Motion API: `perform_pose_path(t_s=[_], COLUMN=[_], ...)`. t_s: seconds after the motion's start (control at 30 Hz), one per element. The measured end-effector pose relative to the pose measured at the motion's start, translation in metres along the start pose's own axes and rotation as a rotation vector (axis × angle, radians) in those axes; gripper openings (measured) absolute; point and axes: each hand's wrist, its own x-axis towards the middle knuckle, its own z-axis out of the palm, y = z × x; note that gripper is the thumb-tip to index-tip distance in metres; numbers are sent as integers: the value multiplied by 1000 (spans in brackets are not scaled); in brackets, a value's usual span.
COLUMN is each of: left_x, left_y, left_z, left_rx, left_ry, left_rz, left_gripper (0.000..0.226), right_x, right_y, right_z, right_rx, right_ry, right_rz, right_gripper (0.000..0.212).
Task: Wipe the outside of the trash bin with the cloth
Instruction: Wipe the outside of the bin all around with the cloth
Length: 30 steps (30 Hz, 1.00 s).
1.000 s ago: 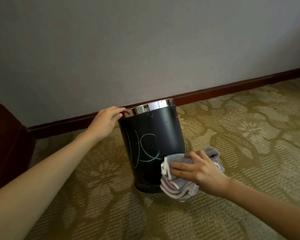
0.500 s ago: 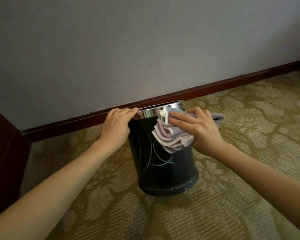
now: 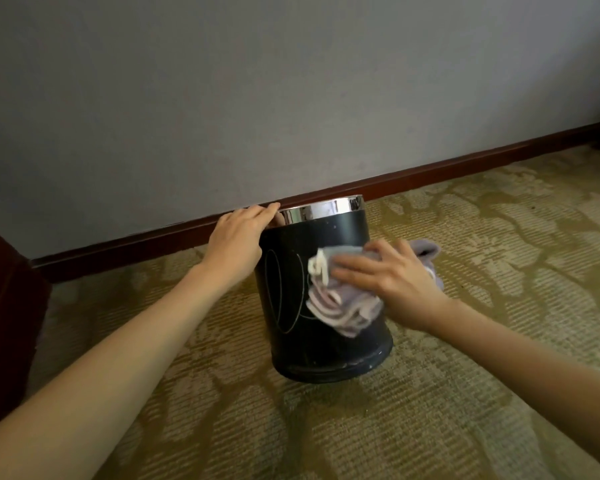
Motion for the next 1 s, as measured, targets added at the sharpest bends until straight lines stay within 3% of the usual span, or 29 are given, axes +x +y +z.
perform_pose_path(t_s=[0.13, 0.3, 0.37, 0.47, 0.6, 0.73, 1.0], left_x=[6, 7, 4, 1, 5, 8, 10], left_y=[1, -11, -12, -5, 4, 8, -9], left_z=[1, -3, -2, 1, 5, 9, 11], left_rx=[63, 95, 95, 81, 13, -8, -79], left_ry=[6, -25, -16, 18, 21, -33, -37], left_rz=[10, -31, -23, -10, 4, 59, -17], left_gripper=[70, 67, 66, 67, 71, 69, 66], right_x=[30, -19, -42, -52, -7, 40, -38], right_y=[-4, -46, -54, -51, -16, 3, -47], right_z=[-2, 26, 33, 28, 2, -10, 22], right_rx=[14, 26, 36, 49, 71, 61, 33], right_ry=[114, 83, 18, -54, -13, 107, -73], right_rz=[258, 30, -47, -102, 139, 300, -22], right_gripper=[59, 32, 30, 45, 64, 55, 47])
